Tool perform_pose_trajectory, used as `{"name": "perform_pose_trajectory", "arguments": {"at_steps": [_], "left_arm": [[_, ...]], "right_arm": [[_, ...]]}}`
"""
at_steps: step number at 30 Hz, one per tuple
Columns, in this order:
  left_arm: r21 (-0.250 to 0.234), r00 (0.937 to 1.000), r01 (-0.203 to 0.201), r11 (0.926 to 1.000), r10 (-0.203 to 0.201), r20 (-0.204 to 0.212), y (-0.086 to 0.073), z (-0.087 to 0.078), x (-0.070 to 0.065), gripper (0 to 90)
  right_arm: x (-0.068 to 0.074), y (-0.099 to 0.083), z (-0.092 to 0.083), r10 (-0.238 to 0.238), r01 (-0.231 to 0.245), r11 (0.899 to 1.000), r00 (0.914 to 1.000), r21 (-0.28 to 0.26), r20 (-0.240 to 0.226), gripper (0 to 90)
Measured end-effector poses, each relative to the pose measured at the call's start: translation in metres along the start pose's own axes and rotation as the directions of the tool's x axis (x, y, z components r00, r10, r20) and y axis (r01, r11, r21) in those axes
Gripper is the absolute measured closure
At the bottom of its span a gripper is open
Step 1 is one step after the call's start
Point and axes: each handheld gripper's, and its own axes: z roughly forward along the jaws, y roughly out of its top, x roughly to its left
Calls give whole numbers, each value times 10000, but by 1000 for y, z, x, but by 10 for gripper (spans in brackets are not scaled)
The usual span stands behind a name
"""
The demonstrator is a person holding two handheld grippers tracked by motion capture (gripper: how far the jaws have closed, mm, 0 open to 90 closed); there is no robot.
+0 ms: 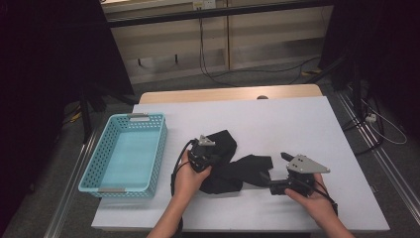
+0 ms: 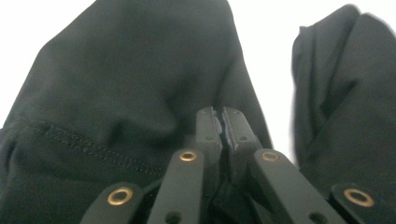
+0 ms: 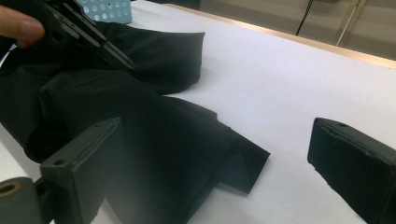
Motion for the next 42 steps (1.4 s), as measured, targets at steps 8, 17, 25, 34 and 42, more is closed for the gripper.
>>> {"name": "perform_pose_trajectory", "arguments": {"at_steps": [8, 17, 25, 34, 42], "left_arm": [[-1521, 9975, 675, 9861, -636, 301, 12, -48, 15, 868], [-1999, 9826, 1701, 9649, -1813, -391, -3, -73, 52, 868], [-1566, 9787, 1590, 9748, -1765, -1051, -13, -57, 57, 796], [-1062, 9843, 123, 9943, -307, -1736, -6, -30, 43, 200], [-303, 9812, 71, 9995, -128, -1927, -17, 1, 47, 78]], "right_arm": [[-3, -2, -1, 58, -58, 10000, 10000, 13, 49, 28], [-2, -1, -2, 33, -33, 10000, 10000, -34, 21, 28], [-2, -1, -2, 11, -11, 10000, 10000, 3, -12, 28], [-3, -1, -3, 51, -51, 10000, 10000, -61, 10, 27], [-3, -2, -5, 69, -69, 10000, 10000, -35, 43, 27]]}}
